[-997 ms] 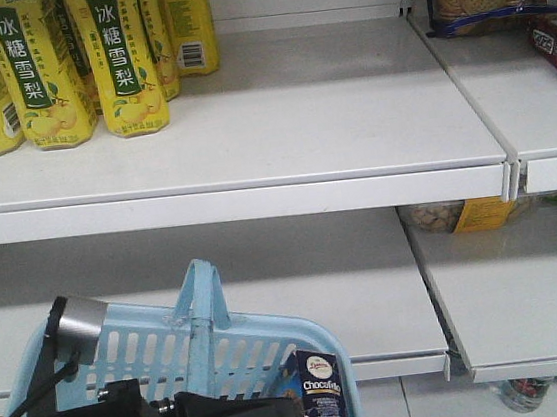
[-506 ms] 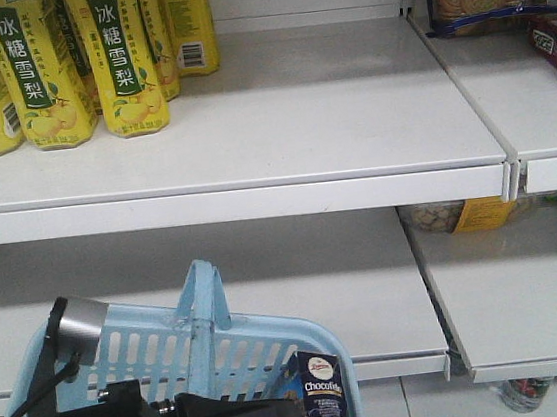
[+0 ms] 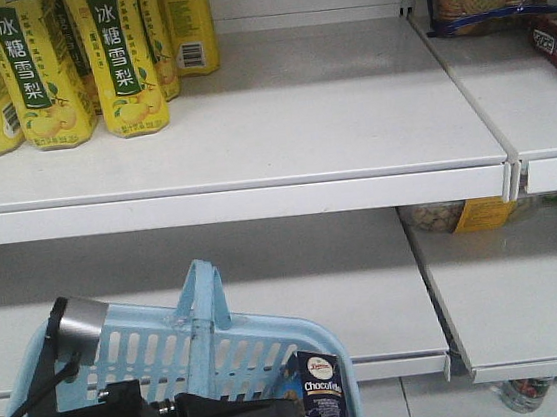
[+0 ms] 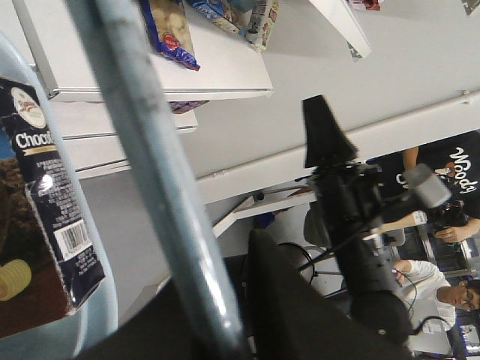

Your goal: Left arm holds basket, right arm returns cookies

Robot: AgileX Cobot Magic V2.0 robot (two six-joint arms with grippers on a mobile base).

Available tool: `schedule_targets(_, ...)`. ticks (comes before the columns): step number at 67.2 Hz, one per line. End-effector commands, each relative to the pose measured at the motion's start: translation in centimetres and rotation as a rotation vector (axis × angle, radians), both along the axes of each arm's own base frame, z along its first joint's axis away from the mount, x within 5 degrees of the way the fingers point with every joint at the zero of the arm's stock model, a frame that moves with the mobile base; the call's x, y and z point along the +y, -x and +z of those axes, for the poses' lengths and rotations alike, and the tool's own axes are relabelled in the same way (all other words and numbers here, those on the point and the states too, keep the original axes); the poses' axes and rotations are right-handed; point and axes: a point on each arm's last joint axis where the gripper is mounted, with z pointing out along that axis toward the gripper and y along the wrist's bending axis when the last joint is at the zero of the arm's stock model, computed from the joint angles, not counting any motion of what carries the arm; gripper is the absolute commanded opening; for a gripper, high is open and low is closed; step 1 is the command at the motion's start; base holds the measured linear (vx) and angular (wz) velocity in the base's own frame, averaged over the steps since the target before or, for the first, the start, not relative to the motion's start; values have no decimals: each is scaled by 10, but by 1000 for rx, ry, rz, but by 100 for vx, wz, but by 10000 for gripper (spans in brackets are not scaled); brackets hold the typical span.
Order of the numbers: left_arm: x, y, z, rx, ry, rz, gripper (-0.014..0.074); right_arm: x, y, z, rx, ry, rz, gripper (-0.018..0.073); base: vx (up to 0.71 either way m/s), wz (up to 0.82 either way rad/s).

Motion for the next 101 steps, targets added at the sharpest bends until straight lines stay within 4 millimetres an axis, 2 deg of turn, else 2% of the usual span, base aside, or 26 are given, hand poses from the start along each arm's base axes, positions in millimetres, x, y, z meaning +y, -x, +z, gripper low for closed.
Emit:
schedule_targets(1,-2,3,18,6,91,-17,-6,0,5,50,-62,44,-12,-2,0,0)
schedule_targets(7,-2,3,18,6,91,-17,-6,-2,2,80,6,116,-30,-2,0,0)
schedule_targets(15,-2,3,18,6,91,-17,-6,-6,-8,106,139,191,-61,-2,0,0)
schedule_targets(27,-2,3,18,6,91,-17,-6,-9,-20,116,219,217,-73,10,0,0)
schedule_targets(33,-2,3,18,6,91,-17,-6,-8,-20,116,216,194,-67,66,0,0)
schedule_targets(38,-2,3,18,6,91,-17,-6,-7,-20,116,215,154,-63,167,0,0)
schedule_targets(50,-2,3,18,6,91,-17,-6,-7,-20,116,212,104,-65,558,0,0)
schedule_targets(58,-2,3,18,6,91,-17,-6,-7,-20,116,211,112,-66,732,0,0)
schedule_targets(71,-2,3,18,6,91,-17,-6,-5,-22,117,191,61,-41,717,0,0)
schedule_targets(80,-2,3,18,6,91,-17,-6,1,-40,113,328,-15,29,680,0,0)
schedule_targets(87,-2,3,18,6,91,-17,-6,14,-60,116,471,-32,178,652,0,0)
schedule_targets(95,-2,3,18,6,91,-17,-6,38,-80,125,590,-36,415,631,0,0)
schedule_targets(101,-2,3,18,6,91,-17,-6,55,-93,122,730,-60,549,622,0,0)
